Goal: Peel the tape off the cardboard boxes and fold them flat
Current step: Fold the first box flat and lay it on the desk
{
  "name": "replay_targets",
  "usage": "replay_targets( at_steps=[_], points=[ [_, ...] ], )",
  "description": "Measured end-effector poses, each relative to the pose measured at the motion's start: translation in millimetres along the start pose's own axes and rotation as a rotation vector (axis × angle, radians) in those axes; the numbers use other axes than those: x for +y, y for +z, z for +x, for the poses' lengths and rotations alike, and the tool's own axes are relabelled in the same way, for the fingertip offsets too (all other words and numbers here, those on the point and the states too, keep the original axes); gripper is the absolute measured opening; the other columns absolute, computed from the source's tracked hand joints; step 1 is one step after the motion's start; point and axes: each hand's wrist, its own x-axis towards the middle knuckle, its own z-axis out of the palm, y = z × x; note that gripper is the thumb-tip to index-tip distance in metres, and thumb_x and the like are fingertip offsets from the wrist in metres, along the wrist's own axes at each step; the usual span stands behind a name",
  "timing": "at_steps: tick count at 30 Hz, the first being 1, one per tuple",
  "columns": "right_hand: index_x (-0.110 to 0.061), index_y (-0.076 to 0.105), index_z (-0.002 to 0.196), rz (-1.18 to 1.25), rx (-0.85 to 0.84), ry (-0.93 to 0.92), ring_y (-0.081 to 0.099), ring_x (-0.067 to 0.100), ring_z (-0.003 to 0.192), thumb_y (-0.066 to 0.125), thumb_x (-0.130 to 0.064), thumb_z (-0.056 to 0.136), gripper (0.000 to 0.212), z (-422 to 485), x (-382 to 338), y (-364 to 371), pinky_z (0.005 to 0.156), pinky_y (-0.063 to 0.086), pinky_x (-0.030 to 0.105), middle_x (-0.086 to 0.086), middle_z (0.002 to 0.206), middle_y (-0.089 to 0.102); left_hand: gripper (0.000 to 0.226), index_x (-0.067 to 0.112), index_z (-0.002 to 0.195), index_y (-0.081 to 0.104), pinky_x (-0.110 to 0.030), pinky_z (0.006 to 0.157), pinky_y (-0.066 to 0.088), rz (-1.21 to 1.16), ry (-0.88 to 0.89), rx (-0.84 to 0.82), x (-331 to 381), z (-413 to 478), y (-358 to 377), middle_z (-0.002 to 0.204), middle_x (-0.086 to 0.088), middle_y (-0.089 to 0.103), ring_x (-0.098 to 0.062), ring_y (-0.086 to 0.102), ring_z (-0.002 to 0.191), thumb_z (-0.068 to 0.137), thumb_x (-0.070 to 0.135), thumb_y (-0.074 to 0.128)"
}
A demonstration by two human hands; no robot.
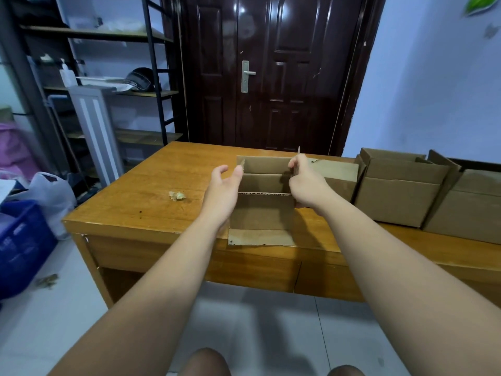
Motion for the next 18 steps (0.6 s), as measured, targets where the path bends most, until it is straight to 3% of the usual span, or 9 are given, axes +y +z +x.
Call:
replay_targets(
  at_steps=[3,5,7,10,13,15,18],
  points=[
    [-0.028,0.033,0.138,0.199,0.073,0.079,0.058,0.022,0.092,0.042,0.000,0.094,0.053,0,3,0,0.069,0.058,0.034,0.008,0.121,0.051,0.067,0.027,0.150,0.021,-0.033,0.101,0.031,-0.180,0.016,-0.121,-10,-5,-4,0.153,-0.002,0.032,-0.023,0.031,0.139,0.093,0.050,0.045],
    [-0.032,0.028,0.141,0.335,0.124,0.155,0.059,0.023,0.095,0.047,-0.004,0.093,0.059,0,4,1,0.074,0.059,0.039,0.010,0.125,0.052,0.087,0.030,0.153,0.009,-0.037,0.108,0.027,-0.042,0.041,-0.241,-22,-8,-6,0.157,0.000,0.023,-0.022,0.025,0.142,0.085,0.043,0.062],
    [-0.031,0.029,0.143,0.436,0.131,0.212,0.055,0.024,0.102,0.049,-0.007,0.091,0.061,-1,4,1,0.081,0.056,0.039,0.009,0.129,0.051,0.103,0.029,0.152,0.009,-0.041,0.113,0.029,0.121,0.028,-0.260,-38,-6,-5,0.153,0.000,0.031,-0.022,0.032,0.139,0.075,0.036,0.077],
    [-0.023,0.040,0.140,0.517,0.065,0.229,0.051,0.023,0.109,0.053,-0.016,0.094,0.048,-5,5,-1,0.090,0.052,0.038,0.006,0.127,0.050,0.080,0.023,0.144,0.032,-0.038,0.104,0.042,0.050,0.009,-0.172,-51,-3,-2,0.136,0.003,0.052,-0.018,0.048,0.126,0.078,0.027,0.077],
    [-0.022,0.040,0.141,0.556,0.035,0.149,0.051,0.018,0.108,0.052,-0.040,0.095,0.051,-5,9,0,0.098,0.047,0.039,0.000,0.122,0.050,0.049,0.019,0.131,0.049,-0.034,0.094,0.047,-0.017,-0.020,-0.110,-54,-1,-2,0.122,0.002,0.059,-0.018,0.055,0.115,0.086,0.024,0.069],
    [-0.024,0.040,0.142,0.561,0.077,0.095,0.053,0.018,0.111,0.047,-0.053,0.093,0.057,-1,13,4,0.098,0.048,0.039,0.000,0.131,0.051,0.035,0.016,0.124,0.055,-0.036,0.092,0.048,-0.059,-0.024,-0.089,-51,0,0,0.119,-0.001,0.062,-0.021,0.057,0.112,0.091,0.024,0.063],
    [-0.028,0.040,0.141,0.411,0.236,0.084,0.047,0.023,0.125,0.051,-0.053,0.092,0.056,4,18,11,0.099,0.045,0.039,0.002,0.143,0.045,0.023,0.017,0.118,0.057,-0.032,0.083,0.051,-0.213,-0.046,-0.084,-44,-1,-1,0.112,-0.003,0.065,-0.021,0.060,0.105,0.095,0.019,0.057]
  ],
)
